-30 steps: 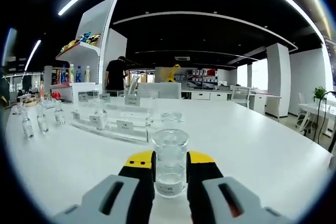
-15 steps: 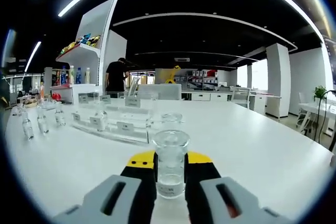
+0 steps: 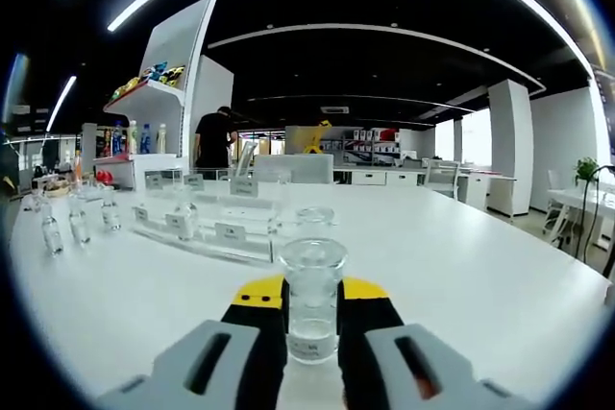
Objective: Identify the label on the chemical reagent bottle, grasp the chemical reagent bottle, and place it in the designated position on the reagent rack
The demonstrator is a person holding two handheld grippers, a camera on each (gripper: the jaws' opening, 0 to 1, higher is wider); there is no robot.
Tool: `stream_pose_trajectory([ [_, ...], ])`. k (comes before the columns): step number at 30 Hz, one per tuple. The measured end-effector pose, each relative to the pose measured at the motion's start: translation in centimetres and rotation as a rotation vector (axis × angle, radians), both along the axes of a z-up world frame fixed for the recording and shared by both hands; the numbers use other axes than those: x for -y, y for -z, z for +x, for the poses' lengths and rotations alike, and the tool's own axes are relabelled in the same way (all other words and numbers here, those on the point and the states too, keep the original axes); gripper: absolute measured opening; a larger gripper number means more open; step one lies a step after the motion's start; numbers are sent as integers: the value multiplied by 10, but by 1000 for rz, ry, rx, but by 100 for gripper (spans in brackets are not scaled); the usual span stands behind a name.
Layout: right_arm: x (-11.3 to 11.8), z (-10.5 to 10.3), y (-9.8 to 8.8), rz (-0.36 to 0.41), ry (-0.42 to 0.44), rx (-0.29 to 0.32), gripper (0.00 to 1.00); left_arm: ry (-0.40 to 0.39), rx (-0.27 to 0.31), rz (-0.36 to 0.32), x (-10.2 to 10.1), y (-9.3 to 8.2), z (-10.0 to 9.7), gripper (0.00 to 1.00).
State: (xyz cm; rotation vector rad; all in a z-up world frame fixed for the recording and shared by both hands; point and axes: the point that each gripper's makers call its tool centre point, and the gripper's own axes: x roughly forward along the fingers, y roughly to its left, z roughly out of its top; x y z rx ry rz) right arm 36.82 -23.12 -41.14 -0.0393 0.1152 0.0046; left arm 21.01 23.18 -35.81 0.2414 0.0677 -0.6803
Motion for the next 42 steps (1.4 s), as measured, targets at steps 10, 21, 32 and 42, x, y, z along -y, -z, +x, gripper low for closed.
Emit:
stream_pose_trajectory([
  [10, 0, -1, 0, -2, -4, -8, 19, -1, 1, -1, -1, -1, 0, 42],
  [21, 1, -1, 0, 2, 4, -4, 19, 0, 0, 1, -1, 0, 1, 42],
  [32, 2, -1, 0, 3, 7, 13, 19, -3, 2, -2, -2, -3, 0, 42],
  [42, 3, 1, -1, 5, 7, 11, 19, 1, 5, -4, -2, -3, -1, 42],
])
